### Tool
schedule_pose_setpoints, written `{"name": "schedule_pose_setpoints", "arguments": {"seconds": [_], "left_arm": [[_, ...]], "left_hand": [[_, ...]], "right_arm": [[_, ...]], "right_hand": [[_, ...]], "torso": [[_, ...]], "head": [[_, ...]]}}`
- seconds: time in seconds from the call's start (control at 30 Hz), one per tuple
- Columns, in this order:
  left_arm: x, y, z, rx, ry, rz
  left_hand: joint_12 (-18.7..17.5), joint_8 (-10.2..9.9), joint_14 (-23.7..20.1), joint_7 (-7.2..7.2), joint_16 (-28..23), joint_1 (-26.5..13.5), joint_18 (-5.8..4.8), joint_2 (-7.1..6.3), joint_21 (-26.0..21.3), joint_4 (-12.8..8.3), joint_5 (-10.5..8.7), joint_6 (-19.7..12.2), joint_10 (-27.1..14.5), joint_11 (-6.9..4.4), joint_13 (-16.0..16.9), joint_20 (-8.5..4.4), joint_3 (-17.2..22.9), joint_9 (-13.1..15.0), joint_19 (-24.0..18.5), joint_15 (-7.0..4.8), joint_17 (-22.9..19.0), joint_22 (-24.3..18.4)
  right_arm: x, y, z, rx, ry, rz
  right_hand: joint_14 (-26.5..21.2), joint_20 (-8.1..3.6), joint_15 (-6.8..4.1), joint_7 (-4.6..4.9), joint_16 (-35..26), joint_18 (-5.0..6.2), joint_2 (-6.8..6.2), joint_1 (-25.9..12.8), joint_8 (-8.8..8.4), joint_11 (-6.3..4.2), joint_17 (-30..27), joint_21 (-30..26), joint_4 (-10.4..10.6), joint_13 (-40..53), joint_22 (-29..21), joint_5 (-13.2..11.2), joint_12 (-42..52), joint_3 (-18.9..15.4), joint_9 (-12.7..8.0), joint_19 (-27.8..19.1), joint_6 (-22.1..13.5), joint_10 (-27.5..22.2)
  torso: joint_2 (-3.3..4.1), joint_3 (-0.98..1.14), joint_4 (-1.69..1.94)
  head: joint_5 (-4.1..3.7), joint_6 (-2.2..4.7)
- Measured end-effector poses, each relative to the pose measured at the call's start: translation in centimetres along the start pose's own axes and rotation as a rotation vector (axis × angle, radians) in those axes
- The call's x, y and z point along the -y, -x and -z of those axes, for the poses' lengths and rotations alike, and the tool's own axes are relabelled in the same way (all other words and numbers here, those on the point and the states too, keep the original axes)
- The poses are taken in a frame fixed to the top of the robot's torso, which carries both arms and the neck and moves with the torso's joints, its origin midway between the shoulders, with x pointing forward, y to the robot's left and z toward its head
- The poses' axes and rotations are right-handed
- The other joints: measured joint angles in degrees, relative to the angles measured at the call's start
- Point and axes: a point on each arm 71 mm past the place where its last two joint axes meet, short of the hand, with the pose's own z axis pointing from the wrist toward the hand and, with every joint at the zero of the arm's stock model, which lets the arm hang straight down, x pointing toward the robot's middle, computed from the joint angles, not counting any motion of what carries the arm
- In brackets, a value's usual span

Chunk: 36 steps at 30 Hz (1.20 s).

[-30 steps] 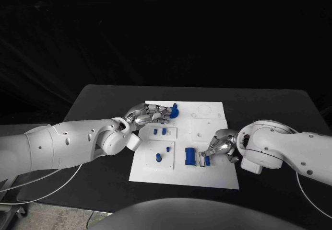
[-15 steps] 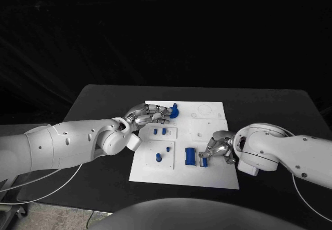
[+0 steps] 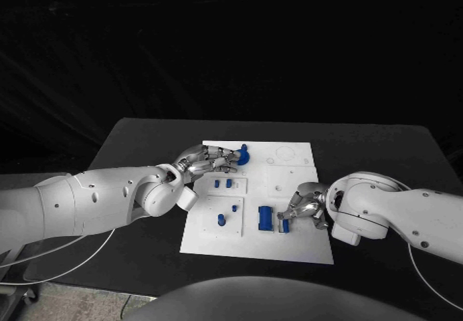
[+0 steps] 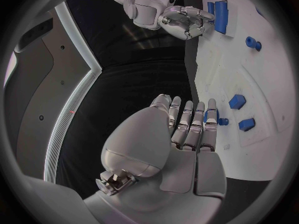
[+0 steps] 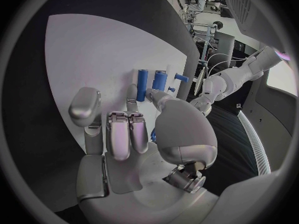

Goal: Assemble the parts on the task board

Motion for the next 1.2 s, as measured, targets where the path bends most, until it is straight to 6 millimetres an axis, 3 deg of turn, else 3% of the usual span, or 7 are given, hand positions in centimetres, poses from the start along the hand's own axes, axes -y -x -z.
{"name": "schedule_pose_setpoints", "arguments": {"seconds": [0.1,0.37,0.6,1.0,1.1,1.2], "left_arm": [[-0.01,-0.05,-0.06,-0.002,0.0,0.0],[-0.02,-0.13,-0.13,-0.005,0.002,0.001],[-0.03,-0.11,-0.12,-0.005,0.003,0.001],[-0.06,-0.01,-0.11,-0.003,0.005,-0.001],[-0.06,0.03,-0.07,-0.003,0.005,-0.001],[-0.05,0.05,-0.01,-0.002,0.005,0.0]], "left_hand": [[0.0,0.0,0.0,0.0,0.0,0.0,0.0,0.0,0.0,0.0,0.0,0.0,0.0,0.0,0.0,0.0,0.0,0.0,0.0,0.0,0.0,0.0],[0.0,0.0,0.0,0.0,0.0,0.2,0.01,-0.23,0.0,0.0,0.0,0.0,0.0,0.0,0.0,0.0,0.0,0.0,0.0,0.0,0.0,0.0],[0.0,0.0,0.2,0.0,0.0,0.2,0.0,-0.23,0.0,0.0,0.0,0.0,0.0,0.0,0.0,0.0,0.0,0.0,0.0,0.21,0.0,0.0],[0.0,0.0,0.2,0.0,0.0,0.2,0.0,-0.23,0.0,-0.1,0.0,0.0,0.0,0.0,0.0,0.0,0.1,0.0,0.0,0.21,0.0,0.0],[0.0,0.0,0.2,0.0,0.0,0.2,0.0,-0.23,0.0,-0.1,0.05,0.0,0.0,0.0,0.0,0.0,0.1,0.0,0.0,0.21,0.0,0.0],[0.0,0.0,0.2,0.0,0.0,0.2,0.0,-0.23,0.0,0.0,0.26,0.0,0.0,0.0,0.0,0.0,0.3,0.0,0.0,0.21,0.0,0.0]], "right_arm": [[0.01,0.01,-0.01,0.0,0.0,-0.001],[0.09,-0.01,-0.05,-0.001,-0.003,-0.002],[0.03,-0.04,-0.09,-0.002,-0.003,-0.001],[0.03,-0.05,-0.08,-0.001,-0.003,0.0],[0.08,-0.03,0.02,0.005,-0.001,-0.004],[0.2,-0.02,0.33,0.018,0.007,-0.011]], "right_hand": [[0.0,0.1,0.42,0.12,0.0,0.0,0.28,-0.9,0.01,0.13,0.0,-0.2,0.4,0.0,0.0,-1.2,0.0,-0.4,-0.1,-0.1,-0.4,0.1],[0.0,0.31,0.42,0.03,-0.3,0.0,0.76,-3.9,0.06,0.42,0.0,-1.3,2.7,0.0,0.0,-8.6,0.0,-2.7,-0.4,-0.3,-0.9,0.0],[0.0,0.31,0.82,0.22,-0.3,0.0,0.92,-5.4,0.06,0.62,0.0,-1.5,4.0,0.0,0.0,-10.1,0.0,-4.9,-0.5,-0.3,-1.1,0.2],[0.0,0.31,0.82,0.24,-0.3,0.0,1.22,-6.6,0.06,0.61,0.0,-2.0,5.7,0.0,0.0,-15.8,0.0,-8.0,-0.5,-0.3,-1.1,0.2],[0.0,0.31,0.82,0.44,-0.3,0.0,1.44,-6.8,0.57,0.62,0.0,-2.0,5.9,0.0,0.0,-16.3,0.0,-8.6,-0.4,-0.3,-0.9,0.2],[0.0,0.31,0.82,0.05,-0.3,0.0,1.44,-6.8,1.38,0.61,0.0,-2.0,5.8,0.0,0.0,-16.3,0.0,-9.0,0.0,-0.3,-0.5,0.2]], "torso": [[0.0,0.0,0.0],[0.02,0.01,0.01],[0.01,0.02,0.01],[0.0,0.0,0.03],[0.01,0.01,0.03],[0.01,0.02,0.03]], "head": [[-0.06,0.0],[-0.09,0.0],[-0.07,0.0],[0.02,0.0],[0.1,0.0],[0.21,0.0]]}}
